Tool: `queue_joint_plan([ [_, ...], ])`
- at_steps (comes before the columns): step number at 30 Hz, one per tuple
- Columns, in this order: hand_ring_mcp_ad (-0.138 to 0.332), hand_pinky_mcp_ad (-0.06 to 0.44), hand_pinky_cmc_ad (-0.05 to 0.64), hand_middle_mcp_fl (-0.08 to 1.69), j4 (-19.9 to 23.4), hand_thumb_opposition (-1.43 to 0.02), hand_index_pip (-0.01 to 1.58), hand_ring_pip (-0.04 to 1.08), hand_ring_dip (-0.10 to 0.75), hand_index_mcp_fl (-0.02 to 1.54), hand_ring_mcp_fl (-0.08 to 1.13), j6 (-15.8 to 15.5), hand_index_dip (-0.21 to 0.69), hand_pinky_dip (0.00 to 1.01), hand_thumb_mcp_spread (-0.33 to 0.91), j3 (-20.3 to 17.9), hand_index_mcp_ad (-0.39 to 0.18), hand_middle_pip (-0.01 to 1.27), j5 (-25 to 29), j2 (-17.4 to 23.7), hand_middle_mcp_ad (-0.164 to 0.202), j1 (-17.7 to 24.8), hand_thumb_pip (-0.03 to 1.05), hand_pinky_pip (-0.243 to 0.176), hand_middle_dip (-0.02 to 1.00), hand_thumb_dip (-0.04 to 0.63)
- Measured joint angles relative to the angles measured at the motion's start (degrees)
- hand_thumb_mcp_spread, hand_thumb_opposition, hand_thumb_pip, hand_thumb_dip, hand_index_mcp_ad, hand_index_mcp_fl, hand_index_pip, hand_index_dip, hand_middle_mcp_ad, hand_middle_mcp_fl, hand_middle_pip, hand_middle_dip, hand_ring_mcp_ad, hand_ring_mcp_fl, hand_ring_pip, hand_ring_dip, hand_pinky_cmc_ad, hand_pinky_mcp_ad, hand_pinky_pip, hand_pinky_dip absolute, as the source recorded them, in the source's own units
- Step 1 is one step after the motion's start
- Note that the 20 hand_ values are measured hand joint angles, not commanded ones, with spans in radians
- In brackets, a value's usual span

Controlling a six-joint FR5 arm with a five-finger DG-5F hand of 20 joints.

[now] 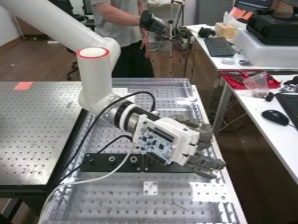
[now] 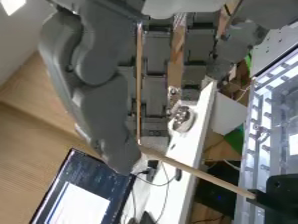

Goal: Grab the chopstick and place it in the clear container

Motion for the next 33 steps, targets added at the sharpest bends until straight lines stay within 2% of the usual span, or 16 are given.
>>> queue_joint_plan([
  [2,0.098,0.166,0.511,1.04,-0.10,-1.07,1.02,0.05,0.393,0.90,0.60,-0.31,0.016,0.17,0.59,0.19,-0.124,0.57,0.14,-0.09,-0.063,0.00,0.56,0.044,0.57,0.251],
  [6,0.098,0.169,0.532,1.06,-0.23,-1.08,0.97,0.04,0.391,0.95,0.60,-1.29,0.019,0.17,0.60,0.60,-0.124,0.58,0.38,-0.18,-0.059,0.03,0.56,0.040,0.57,0.250],
  [8,0.099,0.164,0.532,1.07,-0.29,-1.08,0.96,0.04,0.403,0.95,0.69,-1.82,0.049,0.18,0.61,0.89,-0.126,0.58,0.46,-0.22,-0.052,0.04,0.56,0.044,0.57,0.250],
  [12,0.103,0.164,0.550,1.08,-0.25,-1.08,0.89,0.03,0.393,1.00,0.65,-2.36,0.045,0.18,0.62,1.12,-0.124,0.58,0.69,-0.29,-0.054,0.07,0.56,0.044,0.57,0.250],
  [14,0.101,0.164,0.550,1.09,-0.22,-1.08,0.87,0.04,0.391,1.01,0.67,-2.87,0.051,0.18,0.61,1.35,-0.124,0.58,0.97,-0.33,-0.054,0.12,0.56,0.044,0.57,0.250],
  [16,0.101,0.166,0.550,1.09,-0.19,-1.08,0.87,0.04,0.403,1.02,0.74,-3.19,0.051,0.18,0.62,1.50,-0.126,0.58,1.03,-0.32,-0.037,0.14,0.56,0.044,0.57,0.250],
  [21,0.103,0.166,0.550,1.12,-0.36,-1.08,0.79,0.03,0.398,1.07,0.69,-4.45,0.051,0.18,0.62,2.39,-0.126,0.54,0.79,-0.32,-0.037,0.13,0.56,0.040,0.57,0.250],
  [24,0.103,0.166,0.550,1.12,-0.51,-1.08,0.78,0.03,0.401,1.08,0.74,-5.33,0.063,0.17,0.62,3.00,-0.126,0.53,0.47,-0.27,-0.037,0.13,0.56,0.044,0.57,0.250],
  [27,0.103,0.166,0.546,1.14,-0.73,-1.08,0.76,0.03,0.403,1.10,0.72,-6.47,0.063,0.17,0.62,3.74,-0.126,0.54,0.22,-0.04,-0.037,0.11,0.56,0.044,0.57,0.250],
  [29,0.101,0.166,0.545,1.17,-1.06,-1.08,0.75,0.03,0.389,1.12,0.71,-7.23,0.063,0.17,0.63,4.33,-0.126,0.52,0.01,0.24,-0.035,0.06,0.51,0.040,0.57,0.250],
  [32,0.099,0.164,0.546,1.17,-1.40,-1.08,0.75,0.03,0.401,1.12,0.77,-7.72,0.065,0.17,0.63,4.76,-0.122,0.52,-0.26,0.54,-0.035,-0.04,0.51,0.044,0.57,0.250],
  [33,0.101,0.168,0.546,1.17,-1.43,-1.08,0.74,0.03,0.389,1.12,0.75,-7.85,0.061,0.17,0.63,4.82,-0.122,0.52,-0.30,0.57,-0.035,-0.06,0.51,0.044,0.57,0.250],
])
